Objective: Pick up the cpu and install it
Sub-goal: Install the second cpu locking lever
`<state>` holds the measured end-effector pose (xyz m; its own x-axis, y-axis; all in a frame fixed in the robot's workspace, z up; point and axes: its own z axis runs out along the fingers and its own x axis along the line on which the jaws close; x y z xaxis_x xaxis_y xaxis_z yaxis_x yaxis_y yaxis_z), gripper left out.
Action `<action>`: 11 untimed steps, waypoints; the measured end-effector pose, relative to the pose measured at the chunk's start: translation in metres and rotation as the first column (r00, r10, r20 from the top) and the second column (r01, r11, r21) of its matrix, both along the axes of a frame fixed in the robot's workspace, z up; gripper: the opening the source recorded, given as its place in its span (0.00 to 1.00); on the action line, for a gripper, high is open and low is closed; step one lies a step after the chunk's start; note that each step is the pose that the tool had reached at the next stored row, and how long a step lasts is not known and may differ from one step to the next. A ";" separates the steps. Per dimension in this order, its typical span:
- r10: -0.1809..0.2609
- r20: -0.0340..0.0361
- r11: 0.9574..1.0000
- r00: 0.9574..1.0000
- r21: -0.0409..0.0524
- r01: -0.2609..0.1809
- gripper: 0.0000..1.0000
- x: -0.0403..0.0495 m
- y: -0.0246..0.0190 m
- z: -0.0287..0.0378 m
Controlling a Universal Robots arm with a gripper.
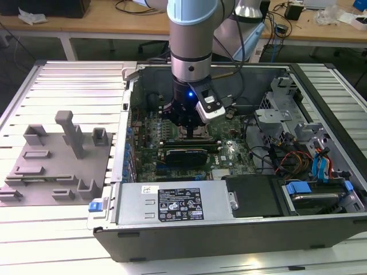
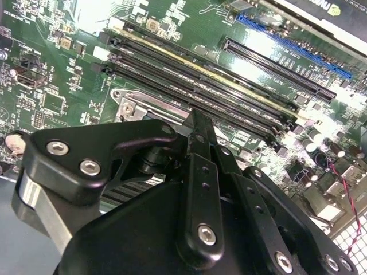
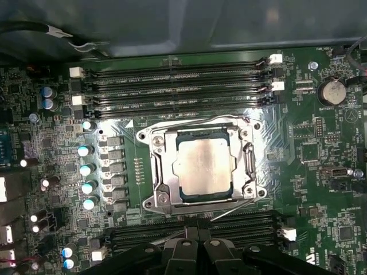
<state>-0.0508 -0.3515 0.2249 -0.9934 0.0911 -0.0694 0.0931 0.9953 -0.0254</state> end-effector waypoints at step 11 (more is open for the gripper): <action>0.000 0.001 1.000 1.000 0.009 0.000 0.11 -0.0092 0.0000 -0.0046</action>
<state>-0.0600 -0.3515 0.2203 -0.9934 0.0918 -0.0694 0.0932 0.9955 -0.0165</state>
